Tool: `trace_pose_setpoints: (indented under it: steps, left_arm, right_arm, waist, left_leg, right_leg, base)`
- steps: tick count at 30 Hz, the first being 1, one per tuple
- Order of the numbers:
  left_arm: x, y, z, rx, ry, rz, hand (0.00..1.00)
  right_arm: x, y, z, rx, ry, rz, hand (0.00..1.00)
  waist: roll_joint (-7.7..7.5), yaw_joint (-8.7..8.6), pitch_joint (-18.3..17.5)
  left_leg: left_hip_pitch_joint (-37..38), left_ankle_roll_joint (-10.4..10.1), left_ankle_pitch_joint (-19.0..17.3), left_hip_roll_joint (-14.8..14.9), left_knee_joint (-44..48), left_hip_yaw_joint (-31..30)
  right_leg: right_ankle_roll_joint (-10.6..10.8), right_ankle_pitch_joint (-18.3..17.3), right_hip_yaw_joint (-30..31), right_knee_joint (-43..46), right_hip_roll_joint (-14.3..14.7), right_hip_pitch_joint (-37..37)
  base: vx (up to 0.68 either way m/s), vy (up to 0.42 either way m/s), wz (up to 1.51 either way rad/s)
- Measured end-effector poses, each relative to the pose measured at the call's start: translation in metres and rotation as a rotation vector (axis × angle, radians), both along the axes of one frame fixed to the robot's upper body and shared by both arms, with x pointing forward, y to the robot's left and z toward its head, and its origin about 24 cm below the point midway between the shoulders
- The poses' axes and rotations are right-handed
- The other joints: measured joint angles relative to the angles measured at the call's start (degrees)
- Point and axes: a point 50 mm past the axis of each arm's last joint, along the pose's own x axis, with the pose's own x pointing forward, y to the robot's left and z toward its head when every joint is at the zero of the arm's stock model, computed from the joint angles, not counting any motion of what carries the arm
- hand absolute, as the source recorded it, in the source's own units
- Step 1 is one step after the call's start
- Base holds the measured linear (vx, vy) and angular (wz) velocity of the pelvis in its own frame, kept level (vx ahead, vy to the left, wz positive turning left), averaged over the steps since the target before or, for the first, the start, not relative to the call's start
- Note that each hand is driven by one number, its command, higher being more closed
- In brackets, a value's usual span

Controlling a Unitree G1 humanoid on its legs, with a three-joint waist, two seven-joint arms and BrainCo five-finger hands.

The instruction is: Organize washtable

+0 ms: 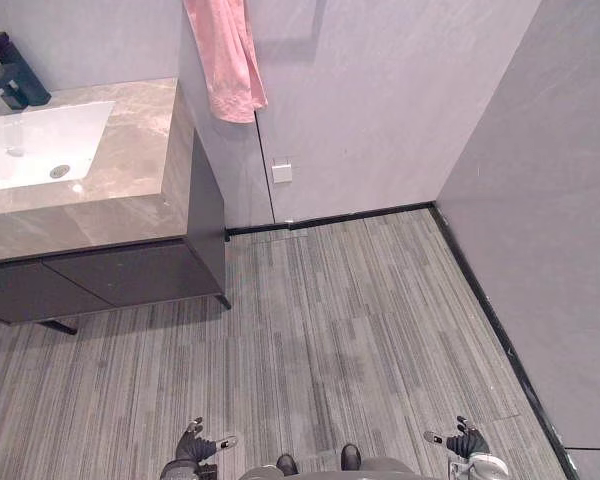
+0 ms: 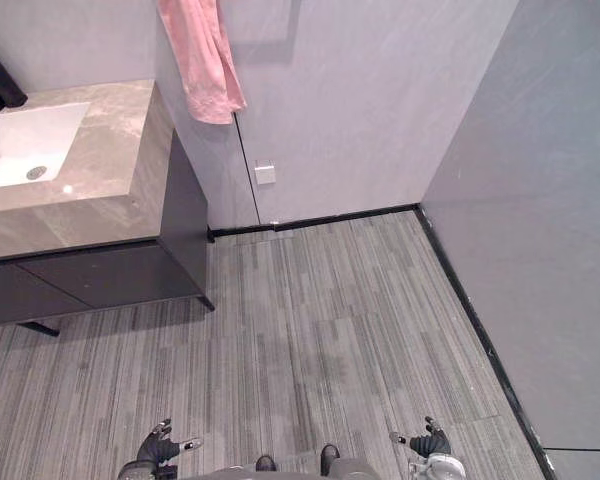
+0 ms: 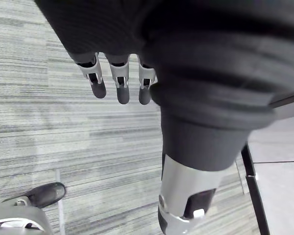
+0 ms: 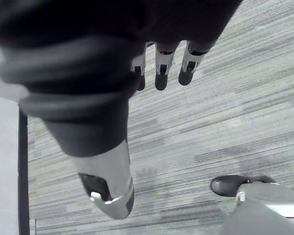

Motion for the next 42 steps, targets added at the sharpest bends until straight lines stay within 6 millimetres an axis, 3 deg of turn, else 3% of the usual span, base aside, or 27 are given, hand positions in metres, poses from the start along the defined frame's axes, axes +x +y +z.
trace_pose_setpoints:
  steps: [1, 3, 6, 7, 8, 9, 10, 12, 14, 16, 18, 20, 23, 25, 26, 27, 28, 29, 30, 32, 33, 34, 35, 36, 37, 39, 42]
  left_arm:
    - [0.003, 0.002, 0.001, 0.006, -0.008, -0.005, 0.00]
    - [0.008, 0.004, 0.003, 0.011, -0.022, -0.007, 0.00]
    - [0.016, 0.003, 0.006, 0.011, -0.042, -0.012, 0.00]
    - [0.023, 0.002, 0.007, 0.009, -0.060, -0.017, 0.00]
    - [0.024, 0.001, 0.008, 0.008, -0.063, -0.018, 0.00]
    - [0.028, 0.002, 0.009, 0.010, -0.074, -0.023, 0.00]
    - [0.028, 0.005, 0.010, 0.018, -0.076, -0.024, 0.00]
    - [0.030, -0.002, 0.009, -0.002, -0.078, -0.024, 0.00]
    - [0.038, -0.006, 0.011, -0.011, -0.102, -0.023, 0.00]
    - [0.036, -0.012, 0.010, -0.033, -0.109, -0.001, 0.00]
    - [0.032, -0.017, 0.009, -0.046, -0.115, 0.004, 0.00]
    - [0.038, -0.020, 0.012, -0.057, -0.142, 0.008, 0.00]
    - [0.038, -0.025, 0.012, -0.075, -0.149, 0.018, 0.00]
    - [0.036, -0.027, 0.011, -0.079, -0.142, 0.019, 0.00]
    - [0.035, -0.028, 0.010, -0.088, -0.140, 0.027, 0.00]
    - [0.033, -0.030, 0.009, -0.096, -0.136, 0.029, 0.00]
    - [0.031, -0.030, 0.009, -0.095, -0.131, 0.031, 0.00]
    - [0.029, -0.027, 0.008, -0.087, -0.125, 0.034, 0.00]
    - [0.030, -0.023, 0.009, -0.077, -0.127, 0.031, 0.00]
    - [0.036, -0.021, 0.011, -0.071, -0.141, 0.025, 0.00]
    - [0.035, -0.022, 0.011, -0.073, -0.137, 0.024, 0.00]
    - [0.031, -0.021, 0.009, -0.071, -0.126, 0.027, 0.00]
    - [0.030, -0.019, 0.009, -0.066, -0.123, 0.026, 0.00]
    - [0.029, -0.016, 0.010, -0.056, -0.121, 0.022, 0.00]
    - [0.029, -0.012, 0.011, -0.043, -0.119, 0.012, 0.00]
    - [0.029, -0.006, 0.012, -0.026, -0.118, 0.011, 0.00]
    - [0.036, -0.007, 0.014, -0.027, -0.136, 0.009, 0.00]
  right_arm:
    - [0.000, 0.003, -0.001, 0.009, 0.002, 0.001, 0.00]
    - [0.000, 0.005, -0.002, 0.014, 0.005, 0.006, 0.00]
    - [0.005, 0.003, 0.000, 0.014, -0.007, 0.017, 0.00]
    - [0.009, 0.001, 0.002, 0.013, -0.016, 0.026, 0.00]
    - [0.008, 0.001, 0.002, 0.012, -0.016, 0.026, 0.00]
    - [0.005, -0.001, 0.001, 0.008, -0.007, 0.024, 0.00]
    - [-0.005, -0.004, 0.000, 0.003, 0.015, 0.016, 0.00]
    - [-0.005, -0.011, 0.002, -0.013, 0.016, 0.008, 0.00]
    - [0.004, -0.009, 0.005, -0.014, -0.024, 0.018, 0.00]
    - [0.006, -0.006, 0.006, -0.012, -0.033, 0.023, 0.00]
    - [0.011, 0.000, 0.008, -0.003, -0.066, 0.030, 0.00]
    - [0.020, 0.001, 0.012, 0.002, -0.112, 0.021, 0.00]
    - [0.025, 0.002, 0.013, 0.005, -0.126, 0.009, 0.00]
    - [0.026, 0.002, 0.013, 0.003, -0.125, -0.004, 0.00]
    - [0.024, -0.001, 0.013, -0.008, -0.117, -0.008, 0.00]
    - [0.021, -0.006, 0.013, -0.023, -0.101, -0.008, 0.00]
    - [0.019, -0.008, 0.012, -0.027, -0.091, -0.009, 0.00]
    - [0.018, -0.006, 0.011, -0.023, -0.084, -0.010, 0.00]
    - [0.017, -0.003, 0.009, -0.013, -0.081, -0.006, 0.00]
    - [0.016, -0.002, 0.009, -0.012, -0.076, -0.008, 0.00]
    - [0.017, -0.004, 0.010, -0.015, -0.080, -0.007, 0.00]
    - [0.020, -0.002, 0.010, -0.013, -0.087, -0.002, 0.00]
    - [0.021, -0.001, 0.010, -0.008, -0.088, 0.002, 0.00]
    - [0.021, 0.003, 0.009, 0.002, -0.088, 0.003, 0.00]
    - [0.020, 0.005, 0.008, 0.009, -0.087, 0.004, 0.00]
    - [0.020, 0.007, 0.007, 0.010, -0.080, 0.024, 0.00]
    - [0.024, 0.009, 0.008, 0.007, -0.087, 0.050, 0.00]
  waist:
    - [-0.59, -0.14, 0.62]
    - [-0.49, -0.21, 1.58]
    - [0.39, -1.48, 2.24]
    - [1.36, -2.05, 3.02]
    - [1.52, -2.13, 3.16]
    - [1.11, -2.25, 3.25]
    - [-1.13, -2.28, 2.32]
    - [1.39, -2.03, 2.60]
    - [1.40, -2.24, 2.54]
    - [1.56, -1.58, 2.81]
    - [0.98, -1.30, 3.07]
    - [0.42, 0.22, 3.38]
    - [0.08, 1.85, 3.62]
    - [-0.57, 1.61, 4.00]
    - [-0.43, 1.59, 3.90]
    - [0.84, 1.66, 3.33]
    - [1.33, 1.89, 3.09]
    - [1.29, 2.22, 2.72]
    - [-0.39, 1.98, 2.23]
    - [-2.06, 2.20, 2.37]
    - [-2.16, 2.31, 2.33]
    - [-1.91, 2.50, 2.33]
    - [-1.91, 2.66, 2.36]
    - [-2.07, 2.76, 2.36]
    - [-2.13, 2.53, 2.38]
    - [-1.92, 1.59, 2.43]
    - [-0.29, 1.11, 3.04]
  left_leg:
    - [2.17, 0.79, -0.65, -0.94, -0.09, -0.44]
    - [4.66, 1.00, -2.28, -1.10, -0.07, -1.50]
    - [6.34, 0.32, -3.16, 0.95, -0.55, -3.26]
    - [7.85, 0.24, -3.15, 3.38, -1.03, -4.20]
    - [8.10, 0.24, -3.14, 3.82, -0.98, -4.42]
    - [8.83, -0.75, -2.99, 4.06, -1.04, -4.80]
    - [10.82, -4.27, -4.75, 3.81, -0.96, -6.01]
    - [11.71, -6.05, -5.47, 6.29, 0.02, -6.08]
    - [5.58, -11.22, -1.60, 8.43, 12.87, -6.39]
    - [-1.10, -10.75, 3.16, 12.09, 31.53, -6.59]
    - [-6.65, -9.25, 2.19, 15.60, 47.07, -4.64]
    - [-11.68, -6.78, 0.65, 16.94, 50.40, -1.84]
    - [-18.30, -4.80, -1.04, 16.19, 41.90, 0.97]
    - [-19.50, -5.04, -0.73, 12.90, 29.28, 1.04]
    - [-19.29, -6.00, 1.15, 10.54, 18.46, 0.77]
    - [-19.30, -5.64, 4.10, 9.28, 10.30, 0.20]
    - [-19.15, -4.48, 7.41, 8.94, 8.80, -0.23]
    - [-18.13, -1.63, 11.18, 7.58, 7.97, -0.66]
    - [-18.15, -0.33, 10.05, 5.30, 8.23, -0.48]
    - [-18.31, 0.53, 7.03, 3.16, 9.98, 0.05]
    - [-17.98, 0.74, 5.31, 2.67, 10.76, 0.14]
    - [-15.57, 0.98, 2.95, 2.46, 10.97, 0.63]
    - [-14.08, 1.12, 2.39, 2.25, 10.66, 0.74]
    - [-11.64, 1.57, 1.61, 1.66, 9.74, 0.70]
    - [-9.35, 1.85, 0.87, 1.20, 9.05, 0.61]
    - [-3.91, 2.14, 0.23, 0.52, 6.46, -0.39]
    - [0.10, 2.12, 0.24, 2.34, 4.61, -2.41]
  right_leg:
    - [0.27, -0.42, -1.67, 7.78, -2.02, -2.88]
    - [-0.68, -3.63, -4.43, 12.59, -3.50, -5.53]
    - [-2.12, -5.09, -7.80, 8.06, -2.96, -8.31]
    - [-3.73, -3.80, -9.07, 0.86, -1.28, -10.42]
    - [-3.89, -3.22, -9.33, -1.00, -1.07, -10.56]
    - [-4.31, 1.48, -9.15, -9.15, -0.43, -10.11]
    - [-8.15, 11.30, -8.40, -13.04, -1.48, -10.10]
    - [-9.12, 8.37, -10.41, -9.74, -0.06, -10.14]
    - [-10.04, 5.88, -11.26, -12.68, 0.78, -7.36]
    - [-10.57, 5.58, -11.13, -18.18, 2.60, -0.31]
    - [-11.40, 5.01, -10.60, -22.91, 4.26, 7.95]
    - [-11.70, 4.67, -8.51, -26.07, 4.80, 12.16]
    - [-11.61, 4.65, -6.09, -29.94, 4.42, 16.68]
    - [-10.37, 3.92, -5.97, -31.78, 2.83, 19.37]
    - [-8.99, 3.09, -5.94, -32.65, 1.92, 20.39]
    - [-7.48, 2.09, -5.65, -32.95, 1.96, 21.01]
    - [-6.80, 1.42, -5.24, -32.77, 1.94, 21.20]
    - [-5.02, 0.15, -4.45, -32.32, 0.70, 21.93]
    - [-3.64, -0.77, -4.77, -32.26, -1.61, 22.13]
    - [-2.38, -1.60, -4.90, -31.14, -3.79, 22.64]
    - [-1.76, -1.98, -4.66, -28.26, -4.47, 21.82]
    - [-0.29, -2.78, -4.16, -17.05, -5.65, 18.31]
    - [0.81, -2.43, -3.89, -10.69, -6.32, 16.02]
    - [3.31, -1.79, -2.98, -1.62, -7.45, 12.74]
    - [4.19, -3.00, -2.76, 6.19, -7.95, 10.24]
    - [1.14, -5.19, -3.47, 13.88, -7.96, 5.30]
    - [-2.55, -6.81, -6.06, 5.23, -4.01, -0.84]
  base:
    - [0.23, 0.077, 0.12]
    - [0.30, 0.039, 0.17]
    - [0.34, -0.044, 0.37]
    - [0.39, -0.111, 0.34]
    - [0.41, -0.124, 0.44]
    - [0.51, -0.187, 0.47]
    - [0.53, -0.193, 0.43]
    - [0.45, -0.187, 0.15]
    - [0.51, -0.304, 0.16]
    - [0.46, -0.264, 0.00]
    - [0.42, -0.181, -0.16]
    - [0.34, -0.111, -0.42]
    - [0.33, 0.006, -0.42]
    - [0.28, 0.094, -0.15]
    - [0.28, 0.166, -0.09]
    - [0.36, 0.222, -0.15]
    - [0.38, 0.254, -0.24]
    - [0.40, 0.240, -0.09]
    - [0.39, 0.217, 0.03]
    - [0.38, 0.162, 0.14]
    - [0.45, 0.197, -0.09]
    - [0.37, 0.172, -0.16]
    - [0.37, 0.189, -0.14]
    - [0.38, 0.154, 0.10]
    - [0.39, 0.129, 0.28]
    - [0.36, 0.069, 0.33]
    - [0.38, -0.020, 0.35]
